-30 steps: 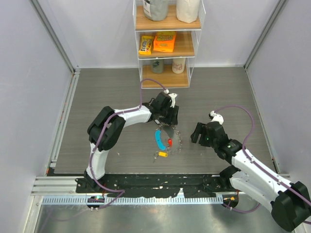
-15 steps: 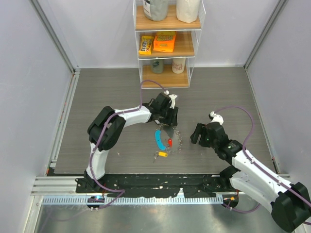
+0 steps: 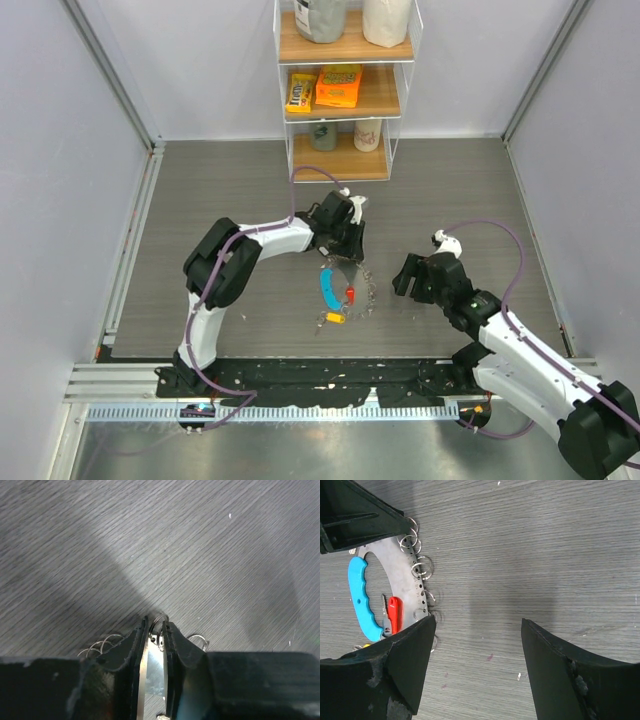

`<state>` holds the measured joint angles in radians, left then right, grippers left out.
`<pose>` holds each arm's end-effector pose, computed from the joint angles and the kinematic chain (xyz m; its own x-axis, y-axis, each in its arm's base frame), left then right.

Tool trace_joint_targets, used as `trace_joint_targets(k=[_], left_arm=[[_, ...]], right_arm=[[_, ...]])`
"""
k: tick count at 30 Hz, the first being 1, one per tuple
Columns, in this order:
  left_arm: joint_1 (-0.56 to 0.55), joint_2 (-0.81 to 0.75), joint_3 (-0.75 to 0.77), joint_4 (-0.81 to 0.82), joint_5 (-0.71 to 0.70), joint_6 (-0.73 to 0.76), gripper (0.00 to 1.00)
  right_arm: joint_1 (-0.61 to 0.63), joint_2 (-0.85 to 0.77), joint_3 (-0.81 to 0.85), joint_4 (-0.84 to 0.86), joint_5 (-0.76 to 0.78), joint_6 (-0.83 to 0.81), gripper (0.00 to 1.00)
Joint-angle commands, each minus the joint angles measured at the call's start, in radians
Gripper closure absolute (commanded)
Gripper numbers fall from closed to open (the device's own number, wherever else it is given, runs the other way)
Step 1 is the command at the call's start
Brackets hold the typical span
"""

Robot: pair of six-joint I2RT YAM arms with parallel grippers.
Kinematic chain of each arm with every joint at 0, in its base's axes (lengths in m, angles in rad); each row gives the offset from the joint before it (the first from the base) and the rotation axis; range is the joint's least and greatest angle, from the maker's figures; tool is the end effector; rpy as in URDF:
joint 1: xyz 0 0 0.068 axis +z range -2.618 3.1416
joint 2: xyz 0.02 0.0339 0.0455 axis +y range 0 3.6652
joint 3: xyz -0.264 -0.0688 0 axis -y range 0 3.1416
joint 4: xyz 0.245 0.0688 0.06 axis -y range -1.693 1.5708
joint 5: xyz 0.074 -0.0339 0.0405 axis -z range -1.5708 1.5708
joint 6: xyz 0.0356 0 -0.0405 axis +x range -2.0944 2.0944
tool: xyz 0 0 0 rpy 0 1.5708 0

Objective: Put the keys on the keyring

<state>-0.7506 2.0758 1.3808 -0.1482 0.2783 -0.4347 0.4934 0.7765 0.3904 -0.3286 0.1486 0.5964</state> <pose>0.3197 -0.3116 0.1529 -0.8278 0.2184 -0.5168 0.4860 0.7392 -0.4662 0.1467 0.0729 0.1903 -0.6853 0.2622 -0.6794 0.0182 0.9388 0.3439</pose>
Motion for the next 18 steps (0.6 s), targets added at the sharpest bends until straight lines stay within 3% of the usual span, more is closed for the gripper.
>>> trace_joint_targets(k=[1,3,9,18], left_arm=[[0.004,0.015,0.050,-0.036,0.022,0.005,0.85],[0.004,0.021,0.060,-0.043,0.019,0.008,1.00],[0.004,0.009,0.067,-0.025,0.056,0.016,1.00],[0.000,-0.163,-0.046,0.074,0.127,0.021,1.00]], right_arm=[[-0.007,-0.026,-0.001,0.023,-0.009,-0.010,0.25],[-0.009,-0.029,0.001,0.019,-0.009,-0.012,0.25],[-0.015,-0.048,-0.002,0.014,-0.012,-0.015,0.25],[-0.015,-0.062,0.021,0.020,-0.056,-0.040,0.26]])
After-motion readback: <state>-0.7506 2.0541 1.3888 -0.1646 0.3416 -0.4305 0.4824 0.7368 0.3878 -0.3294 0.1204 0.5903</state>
